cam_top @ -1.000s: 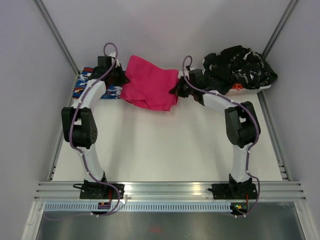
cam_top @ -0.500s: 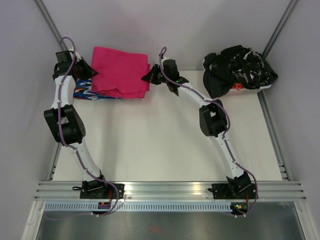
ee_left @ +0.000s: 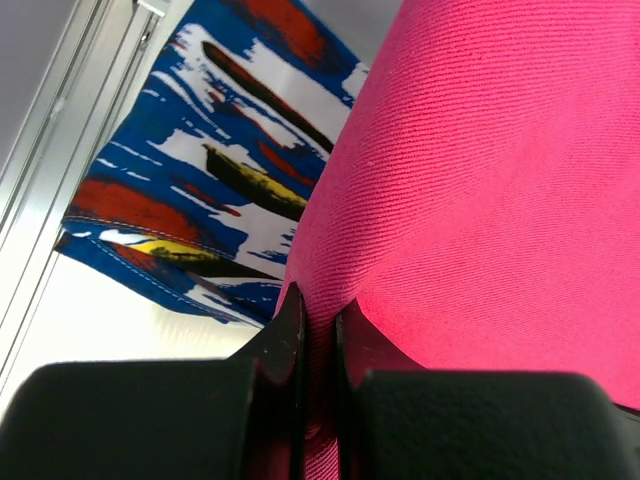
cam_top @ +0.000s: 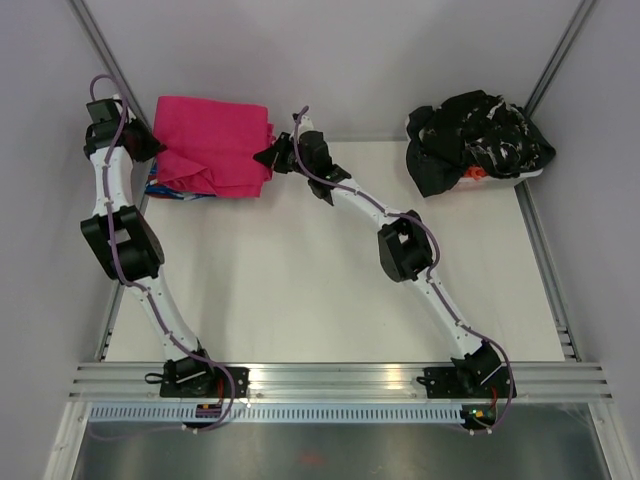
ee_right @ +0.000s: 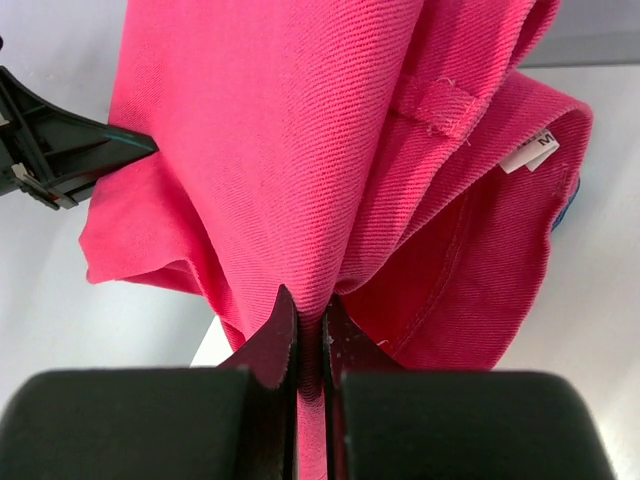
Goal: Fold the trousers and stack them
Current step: Neatly place the folded trousers to the corner
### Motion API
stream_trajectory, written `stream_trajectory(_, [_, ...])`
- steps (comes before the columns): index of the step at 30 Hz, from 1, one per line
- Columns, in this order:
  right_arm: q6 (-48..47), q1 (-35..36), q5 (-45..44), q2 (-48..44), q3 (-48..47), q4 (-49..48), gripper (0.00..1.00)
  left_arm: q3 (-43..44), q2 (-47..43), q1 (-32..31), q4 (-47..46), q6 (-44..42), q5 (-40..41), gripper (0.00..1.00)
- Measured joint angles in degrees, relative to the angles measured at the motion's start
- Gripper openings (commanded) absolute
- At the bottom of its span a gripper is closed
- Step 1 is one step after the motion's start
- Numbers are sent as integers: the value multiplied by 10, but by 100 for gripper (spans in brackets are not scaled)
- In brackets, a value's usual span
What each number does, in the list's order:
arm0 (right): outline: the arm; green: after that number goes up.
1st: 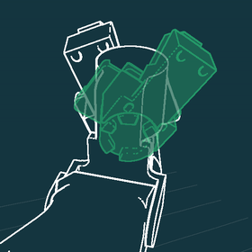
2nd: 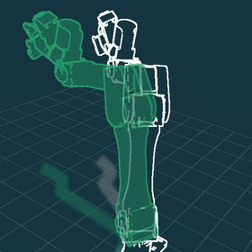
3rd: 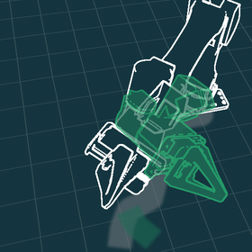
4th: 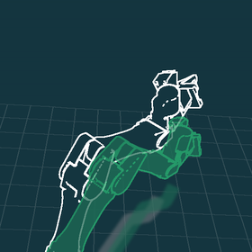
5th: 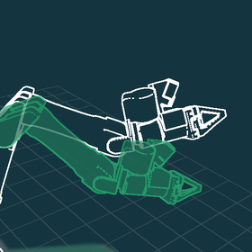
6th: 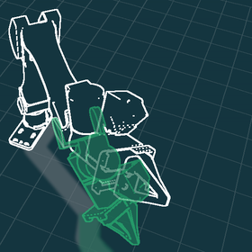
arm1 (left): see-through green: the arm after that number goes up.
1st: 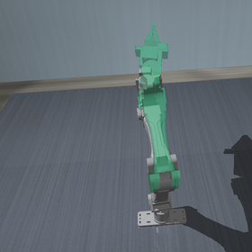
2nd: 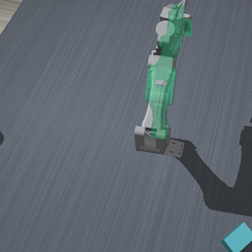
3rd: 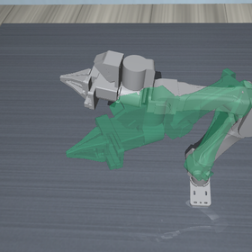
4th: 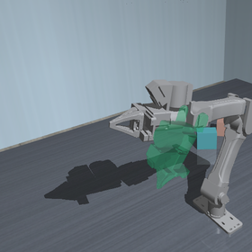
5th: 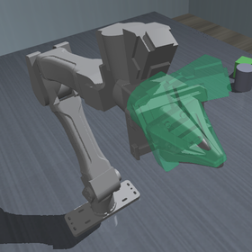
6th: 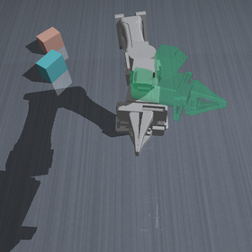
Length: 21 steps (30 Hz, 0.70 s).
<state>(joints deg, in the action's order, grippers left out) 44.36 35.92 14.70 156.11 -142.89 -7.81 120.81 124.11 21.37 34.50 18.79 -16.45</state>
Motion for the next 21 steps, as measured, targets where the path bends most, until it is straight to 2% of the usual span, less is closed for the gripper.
stream_trajectory(9, [15, 17, -28, 58, -16, -42, 0, 3, 65, 17, 2, 2, 10, 2])
stream_trajectory(21, [-14, 31, -61, 71, -28, -56, 0, 50, 119, 21, 5, 24, 13, 2])
